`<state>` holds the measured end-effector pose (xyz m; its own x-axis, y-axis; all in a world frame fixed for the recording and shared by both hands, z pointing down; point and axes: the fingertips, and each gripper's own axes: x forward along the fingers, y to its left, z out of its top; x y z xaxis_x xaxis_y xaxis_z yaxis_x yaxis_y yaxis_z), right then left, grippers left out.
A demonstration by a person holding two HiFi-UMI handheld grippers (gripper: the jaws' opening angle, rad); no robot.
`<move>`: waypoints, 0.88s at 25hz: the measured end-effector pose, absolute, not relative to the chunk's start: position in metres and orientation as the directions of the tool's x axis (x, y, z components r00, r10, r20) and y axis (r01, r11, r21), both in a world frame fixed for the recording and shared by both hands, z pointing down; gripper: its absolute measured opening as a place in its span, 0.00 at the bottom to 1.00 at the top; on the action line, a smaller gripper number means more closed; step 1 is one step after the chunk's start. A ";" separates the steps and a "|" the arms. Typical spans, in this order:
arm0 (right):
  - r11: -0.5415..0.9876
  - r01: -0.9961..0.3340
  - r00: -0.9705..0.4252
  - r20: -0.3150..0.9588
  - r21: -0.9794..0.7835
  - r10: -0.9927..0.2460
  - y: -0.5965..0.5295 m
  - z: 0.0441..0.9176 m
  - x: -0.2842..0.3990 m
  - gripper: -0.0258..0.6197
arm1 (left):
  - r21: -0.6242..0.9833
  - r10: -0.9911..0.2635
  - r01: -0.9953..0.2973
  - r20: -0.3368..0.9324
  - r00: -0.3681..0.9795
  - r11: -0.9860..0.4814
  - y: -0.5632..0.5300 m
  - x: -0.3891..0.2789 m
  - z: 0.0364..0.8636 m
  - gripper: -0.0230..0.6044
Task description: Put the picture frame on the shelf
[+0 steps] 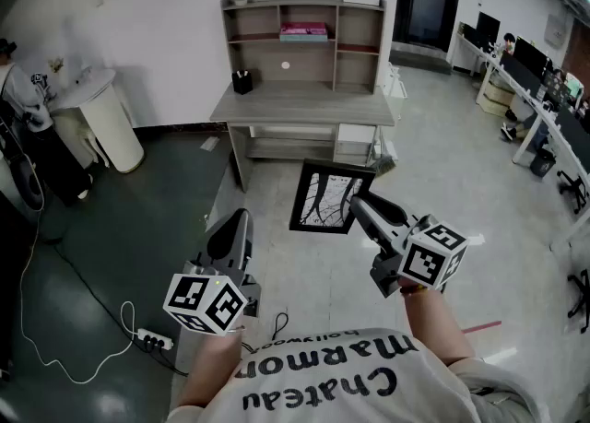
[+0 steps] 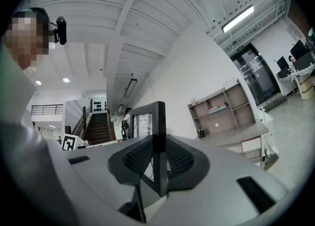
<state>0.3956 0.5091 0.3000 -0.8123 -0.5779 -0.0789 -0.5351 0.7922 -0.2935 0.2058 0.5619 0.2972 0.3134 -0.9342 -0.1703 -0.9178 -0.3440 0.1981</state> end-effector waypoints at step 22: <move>0.767 -0.559 -0.783 -0.103 -0.316 -0.613 0.510 0.299 0.315 0.17 | 0.168 -0.905 -0.892 -0.163 0.394 -0.419 0.555 0.133 0.294 0.06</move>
<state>0.3150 0.5098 0.2990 -0.7831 -0.6134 -0.1028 -0.5590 0.7666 -0.3160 0.1334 0.5552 0.2937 0.3941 -0.9046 -0.1626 -0.8924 -0.4189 0.1676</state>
